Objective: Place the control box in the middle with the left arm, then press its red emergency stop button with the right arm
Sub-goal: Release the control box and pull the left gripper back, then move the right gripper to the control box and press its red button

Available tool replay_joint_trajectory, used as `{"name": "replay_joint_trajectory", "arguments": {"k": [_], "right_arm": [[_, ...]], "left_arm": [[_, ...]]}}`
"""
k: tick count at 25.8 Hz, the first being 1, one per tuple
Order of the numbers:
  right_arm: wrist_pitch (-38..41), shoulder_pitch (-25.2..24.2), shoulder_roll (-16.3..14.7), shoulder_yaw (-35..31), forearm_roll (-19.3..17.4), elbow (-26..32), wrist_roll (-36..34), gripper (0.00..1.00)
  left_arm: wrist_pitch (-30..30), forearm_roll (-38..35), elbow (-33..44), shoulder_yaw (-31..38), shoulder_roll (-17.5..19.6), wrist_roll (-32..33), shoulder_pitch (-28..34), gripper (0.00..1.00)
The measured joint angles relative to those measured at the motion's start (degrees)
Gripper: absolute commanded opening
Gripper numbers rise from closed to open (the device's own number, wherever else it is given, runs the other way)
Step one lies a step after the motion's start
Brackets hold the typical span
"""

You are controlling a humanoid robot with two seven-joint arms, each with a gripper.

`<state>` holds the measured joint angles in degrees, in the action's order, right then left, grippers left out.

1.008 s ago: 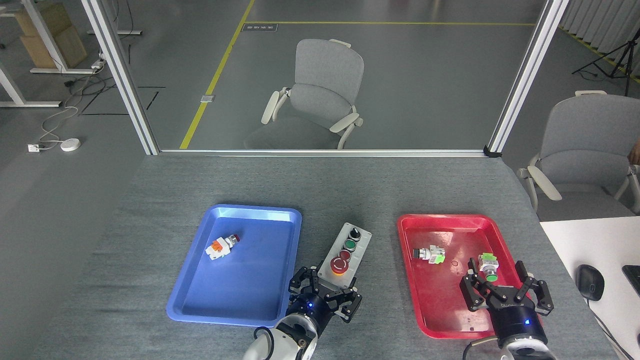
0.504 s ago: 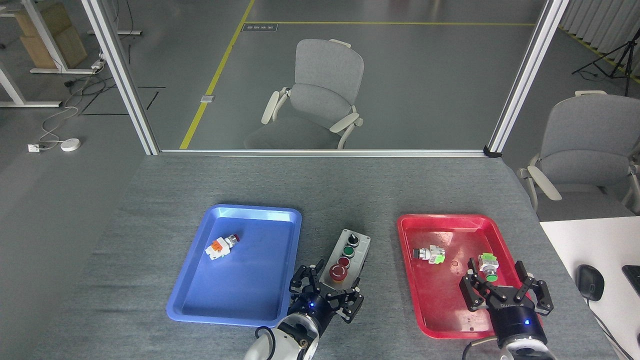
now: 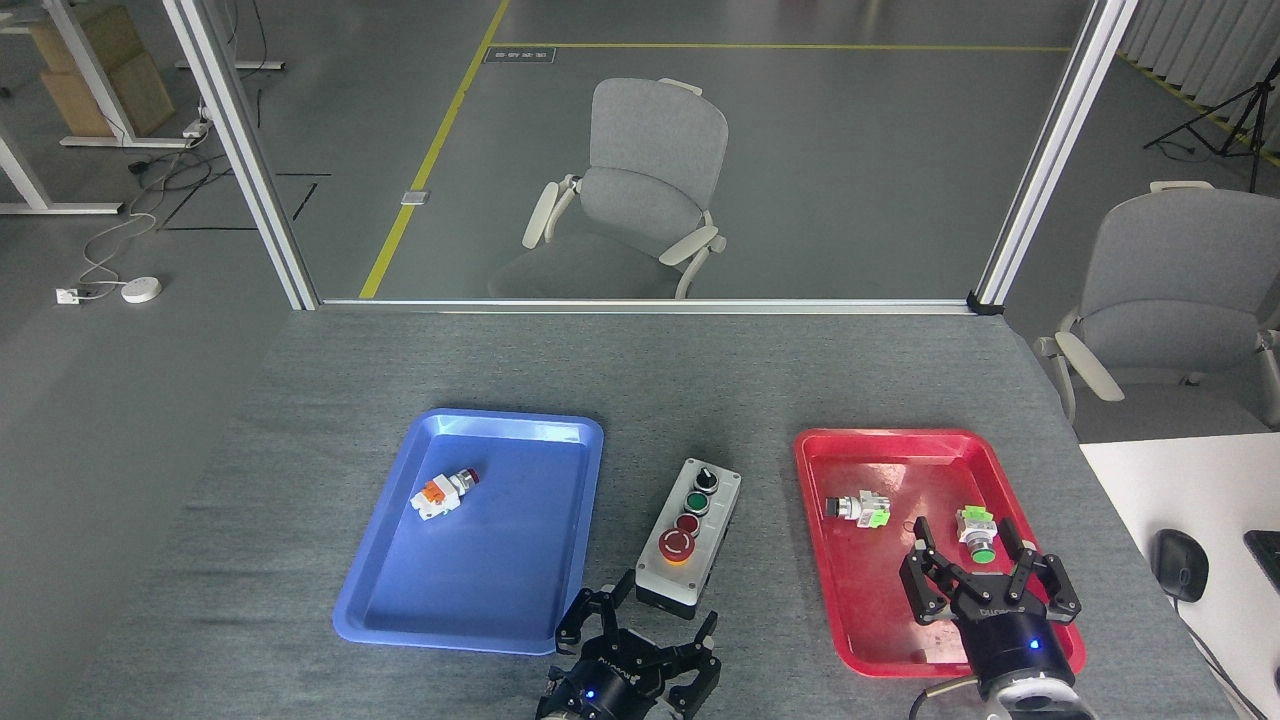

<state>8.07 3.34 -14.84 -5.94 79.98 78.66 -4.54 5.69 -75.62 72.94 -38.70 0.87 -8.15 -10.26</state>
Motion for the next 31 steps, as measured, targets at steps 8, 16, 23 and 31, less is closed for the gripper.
{"name": "replay_joint_trajectory", "arguments": {"k": [8,16,23,31], "right_arm": [[7.03,0.00,1.22,3.03,-0.31,-0.02,-1.97,0.18],[7.82,0.47,4.60,9.36,-0.36,-0.66,-2.50,0.00],[4.97,1.52,7.13,14.45,-0.36,-1.85,-2.28,0.00],[-0.92,6.57,9.34,21.94,-0.34,-8.22,-2.16,0.00]], "left_arm": [[0.04,0.26,14.24,6.76,7.86,-0.36,5.55,0.98],[0.13,1.34,10.66,24.49,7.64,-0.77,3.14,0.98],[0.48,5.75,4.93,29.51,7.59,-1.04,-0.63,0.98],[0.99,6.72,2.31,30.66,7.54,-0.99,-3.68,0.99]]}}
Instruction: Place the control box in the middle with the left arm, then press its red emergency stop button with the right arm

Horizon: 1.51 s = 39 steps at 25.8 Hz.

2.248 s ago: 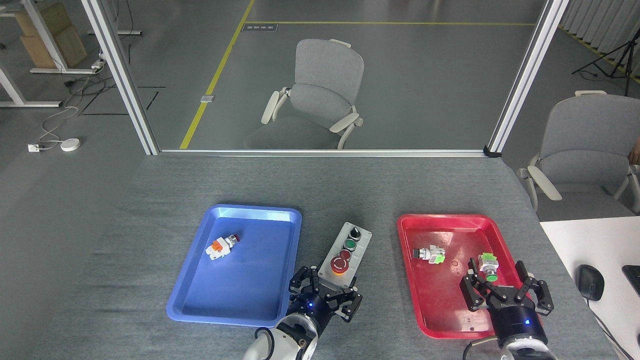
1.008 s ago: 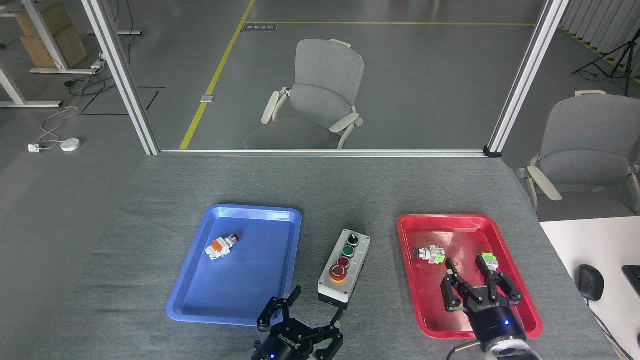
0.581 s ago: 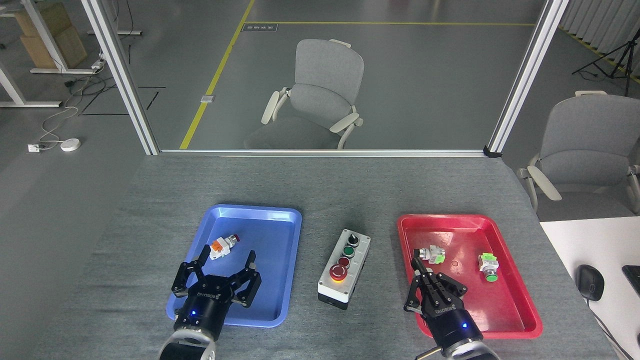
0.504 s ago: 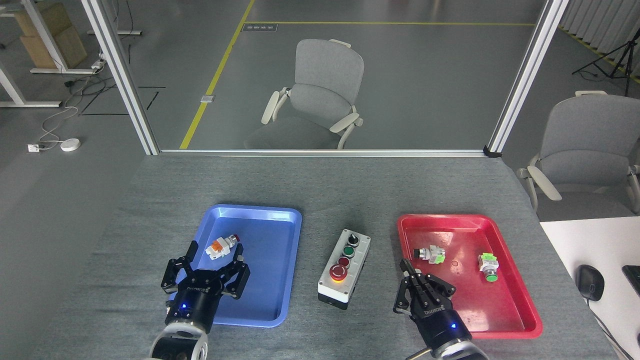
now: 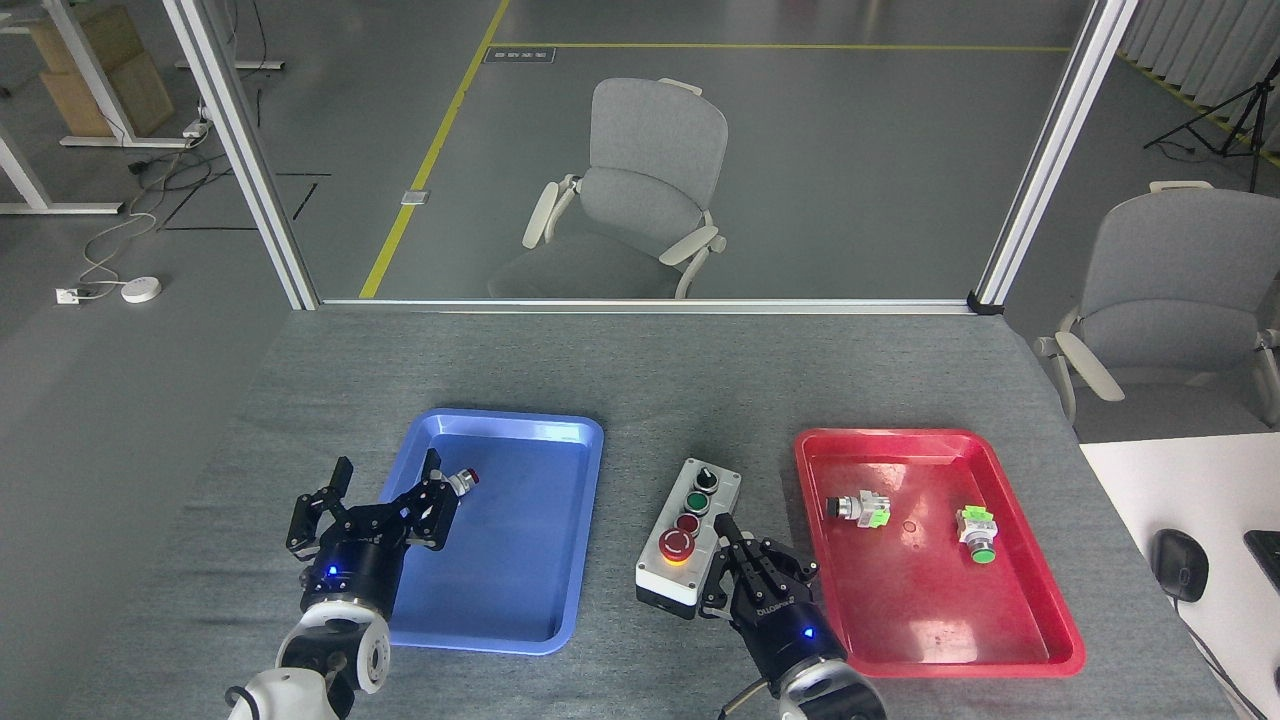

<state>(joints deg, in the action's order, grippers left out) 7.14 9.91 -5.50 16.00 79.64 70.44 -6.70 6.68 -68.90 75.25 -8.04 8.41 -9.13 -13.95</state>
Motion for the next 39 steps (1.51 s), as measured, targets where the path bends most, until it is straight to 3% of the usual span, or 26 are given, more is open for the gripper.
{"name": "replay_joint_trajectory", "arguments": {"k": [11,24,28,35,36,37,39], "right_arm": [[-4.32,2.34,3.12,5.11,0.30,-5.05,-0.37,0.00],[-7.16,2.80,3.47,6.26,0.24,-9.95,-2.31,0.00],[-7.35,2.70,3.15,6.56,0.11,-9.46,-2.69,0.00],[-7.90,2.47,0.86,5.22,-0.29,-3.53,-2.05,0.00],[-7.88,2.34,0.34,4.48,-0.51,-2.68,-2.29,0.02],[-7.60,2.22,-0.11,3.76,-0.71,-1.95,-2.54,0.11],[-7.10,1.85,-1.08,1.80,-1.03,-0.77,-2.63,0.37]], "left_arm": [[-0.54,-0.09,-2.56,-0.03,0.03,0.12,-2.16,0.99],[-4.96,0.08,-2.71,0.12,0.30,-0.55,-1.17,0.99],[-4.97,0.43,-2.67,0.18,-0.87,-0.58,0.97,0.99],[-4.65,1.06,-2.56,0.26,-2.29,-0.67,1.99,0.99],[-4.65,1.08,-2.57,0.29,-2.31,-0.67,2.08,0.99],[-4.64,1.10,-2.58,0.29,-2.36,-0.69,2.08,0.99],[-4.64,1.15,-2.62,0.30,-2.40,-0.70,2.11,0.99]]}}
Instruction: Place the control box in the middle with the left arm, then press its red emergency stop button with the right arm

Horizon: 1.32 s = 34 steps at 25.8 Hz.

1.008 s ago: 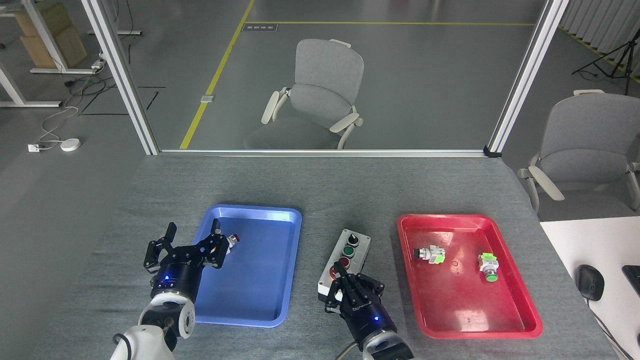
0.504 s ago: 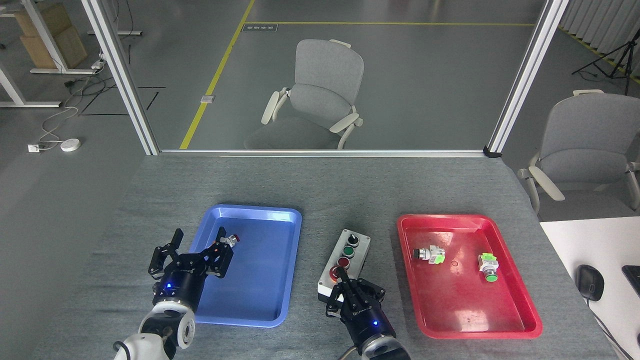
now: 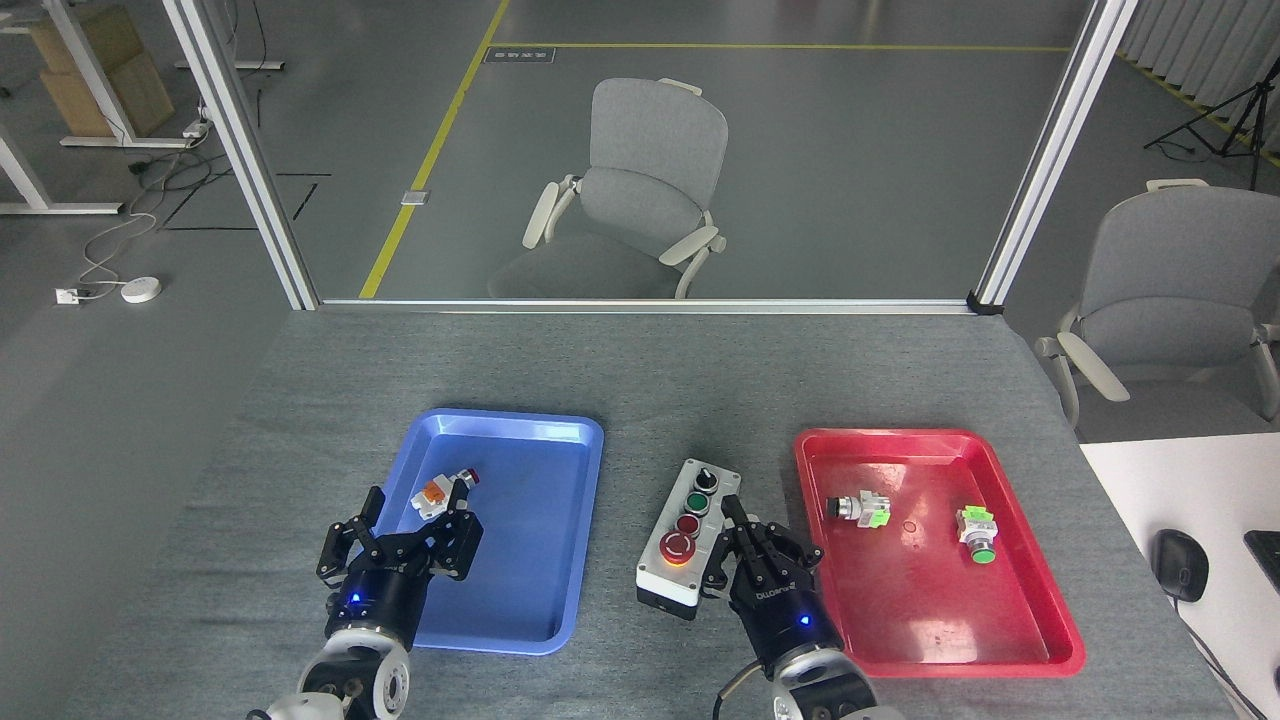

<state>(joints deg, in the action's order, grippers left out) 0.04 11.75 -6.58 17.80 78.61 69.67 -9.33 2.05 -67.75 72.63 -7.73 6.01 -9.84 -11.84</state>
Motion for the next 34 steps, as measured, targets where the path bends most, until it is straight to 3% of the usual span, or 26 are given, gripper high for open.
{"name": "replay_joint_trajectory", "arguments": {"k": [3,8,14,22,34], "right_arm": [[0.57,-0.69,-1.10,-3.94,-0.20,0.88,-0.09,0.69],[2.30,-2.20,-2.81,-10.89,-0.28,1.66,-0.16,0.97],[5.95,-4.63,-6.60,-19.02,-0.30,5.30,-0.09,0.98],[6.53,-6.64,-11.20,-23.58,-0.23,6.65,0.04,0.98],[5.06,-7.18,-11.02,-24.65,-0.25,6.61,0.39,0.98]], "left_arm": [[0.00,0.05,-0.05,0.00,-0.02,0.00,0.00,0.99],[0.00,0.07,-0.11,0.00,-0.03,0.01,-0.01,0.99],[0.00,0.08,-0.12,0.00,-0.04,0.05,-0.02,0.99],[-0.03,0.08,-0.12,0.00,-0.04,0.08,-0.02,0.99],[-0.04,0.08,-0.12,0.00,-0.04,0.09,-0.03,0.99]]}}
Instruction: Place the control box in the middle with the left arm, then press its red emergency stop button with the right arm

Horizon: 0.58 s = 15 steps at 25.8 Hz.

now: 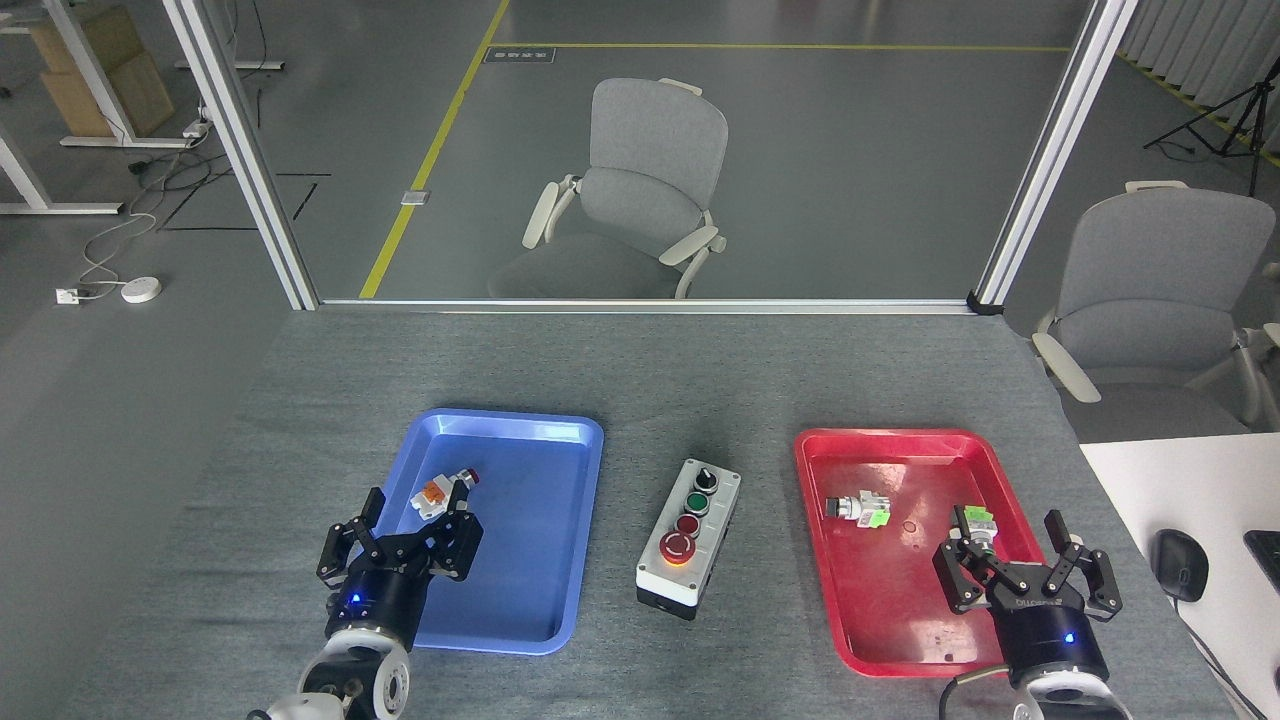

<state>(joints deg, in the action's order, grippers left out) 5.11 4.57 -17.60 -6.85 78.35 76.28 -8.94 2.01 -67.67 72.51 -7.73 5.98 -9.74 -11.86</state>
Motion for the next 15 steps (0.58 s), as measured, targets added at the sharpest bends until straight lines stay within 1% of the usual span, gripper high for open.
{"name": "replay_joint_trajectory", "arguments": {"k": [15], "right_arm": [[-1.36,0.62,1.96,0.55,-0.04,-0.67,-0.43,0.99]], "left_arm": [[0.00,0.00,0.00,0.00,0.00,0.00,0.00,0.99]]}}
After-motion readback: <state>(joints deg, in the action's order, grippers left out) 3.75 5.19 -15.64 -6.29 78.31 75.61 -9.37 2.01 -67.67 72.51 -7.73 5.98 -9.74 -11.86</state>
